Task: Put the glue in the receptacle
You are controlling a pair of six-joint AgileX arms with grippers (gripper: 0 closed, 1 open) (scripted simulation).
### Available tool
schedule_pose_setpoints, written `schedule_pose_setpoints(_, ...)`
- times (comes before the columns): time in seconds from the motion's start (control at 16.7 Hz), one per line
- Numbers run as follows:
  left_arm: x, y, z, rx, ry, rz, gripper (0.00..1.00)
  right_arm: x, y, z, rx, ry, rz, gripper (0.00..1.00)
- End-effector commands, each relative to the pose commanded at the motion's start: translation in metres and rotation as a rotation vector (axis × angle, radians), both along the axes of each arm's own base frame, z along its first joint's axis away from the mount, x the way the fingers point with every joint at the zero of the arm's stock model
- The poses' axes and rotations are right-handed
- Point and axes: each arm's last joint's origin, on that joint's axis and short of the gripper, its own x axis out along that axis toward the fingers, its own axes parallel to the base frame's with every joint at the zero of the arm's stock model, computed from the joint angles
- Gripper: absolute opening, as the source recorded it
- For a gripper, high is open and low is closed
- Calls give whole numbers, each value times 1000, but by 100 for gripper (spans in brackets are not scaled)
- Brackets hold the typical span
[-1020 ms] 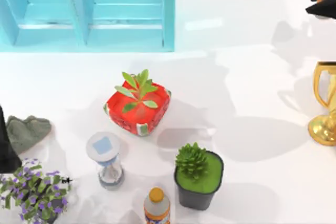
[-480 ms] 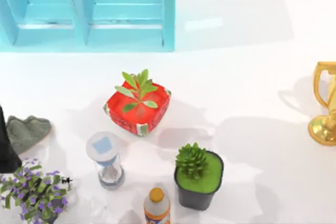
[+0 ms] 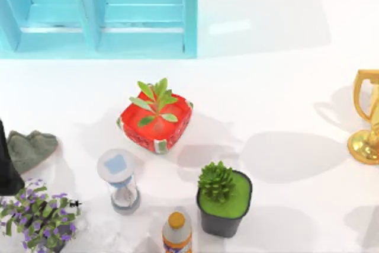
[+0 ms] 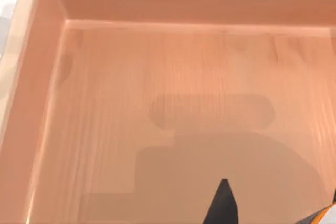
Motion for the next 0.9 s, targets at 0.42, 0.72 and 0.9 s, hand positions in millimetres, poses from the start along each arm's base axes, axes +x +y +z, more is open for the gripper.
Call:
schedule_pose_setpoints(0.42,0,0,0,0,0,0,100,-3,1,-7,8,6,-7,0)
schedule_pose_setpoints(0.72,0,0,0,0,0,0,100,11,-2,-21,4,5,-13,0)
schedule_pose_setpoints(0.9,0,0,0,0,0,0,100,20,-2,-32,10,9,-9,0)
